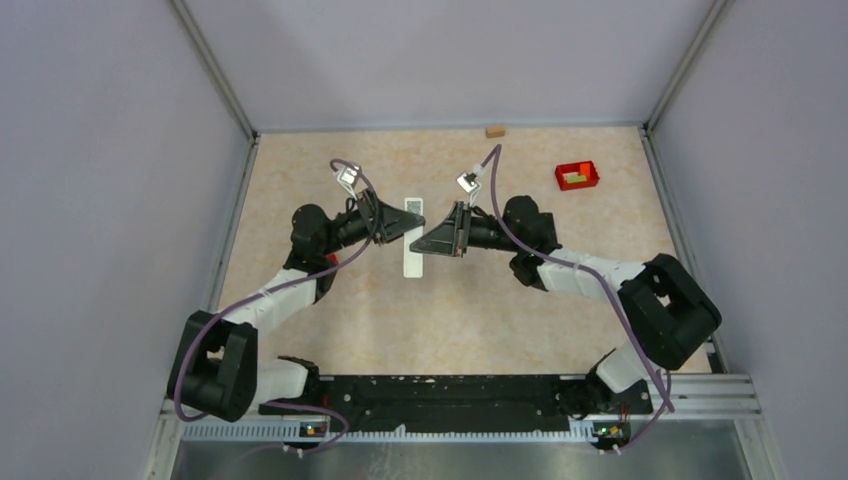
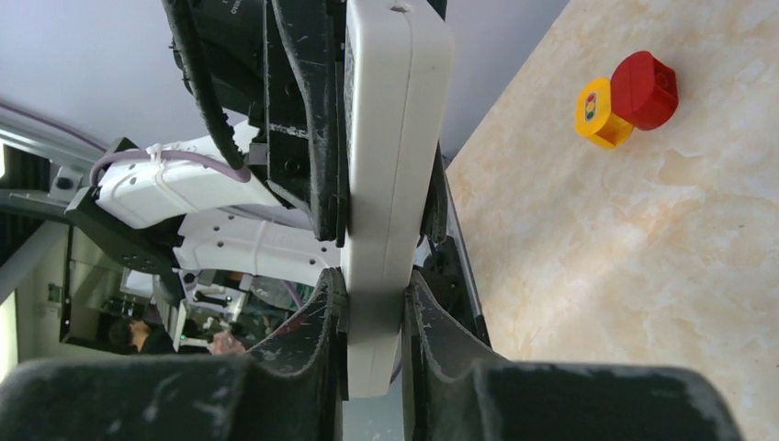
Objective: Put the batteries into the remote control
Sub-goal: Place the remote control at the center of the board.
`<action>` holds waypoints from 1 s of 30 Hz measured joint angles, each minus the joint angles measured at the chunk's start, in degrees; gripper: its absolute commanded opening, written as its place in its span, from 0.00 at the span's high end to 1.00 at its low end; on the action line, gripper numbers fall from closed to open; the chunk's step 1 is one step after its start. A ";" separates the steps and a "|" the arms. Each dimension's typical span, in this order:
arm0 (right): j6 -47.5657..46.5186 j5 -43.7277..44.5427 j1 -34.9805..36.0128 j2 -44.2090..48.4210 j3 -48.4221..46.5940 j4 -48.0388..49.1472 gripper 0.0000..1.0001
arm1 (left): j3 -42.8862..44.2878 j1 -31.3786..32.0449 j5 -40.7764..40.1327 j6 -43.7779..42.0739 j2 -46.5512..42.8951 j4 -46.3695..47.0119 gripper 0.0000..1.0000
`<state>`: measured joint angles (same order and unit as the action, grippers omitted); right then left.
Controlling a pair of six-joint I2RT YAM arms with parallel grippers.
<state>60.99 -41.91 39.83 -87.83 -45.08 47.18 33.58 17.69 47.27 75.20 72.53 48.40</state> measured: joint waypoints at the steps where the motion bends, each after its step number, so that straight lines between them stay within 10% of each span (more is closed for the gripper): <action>1: 0.83 -0.33 -0.17 -0.17 -0.02 -0.02 1.00 | 0.07 0.00 0.02 -0.85 -0.07 0.28 0.77; 8: -1.95 0.44 -0.24 0.31 -0.02 -4.98 1.00 | 1.18 0.04 -2.21 -6.03 -2.56 -7.15 0.02; 20: -27.54 31.39 -0.26 10.05 -10.71 -53.75 1.00 | 12.46 0.02 -21.40 -27.19 -11.37 -45.29 0.01; 30: -34.51 64.96 -0.72 -2.27 -19.21 -83.10 1.00 | 12.59 -0.02 -31.50 -32.61 -12.44 -58.42 0.01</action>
<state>26.48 23.05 39.11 -90.11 -64.29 -35.92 46.17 17.67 15.77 42.59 60.10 -10.02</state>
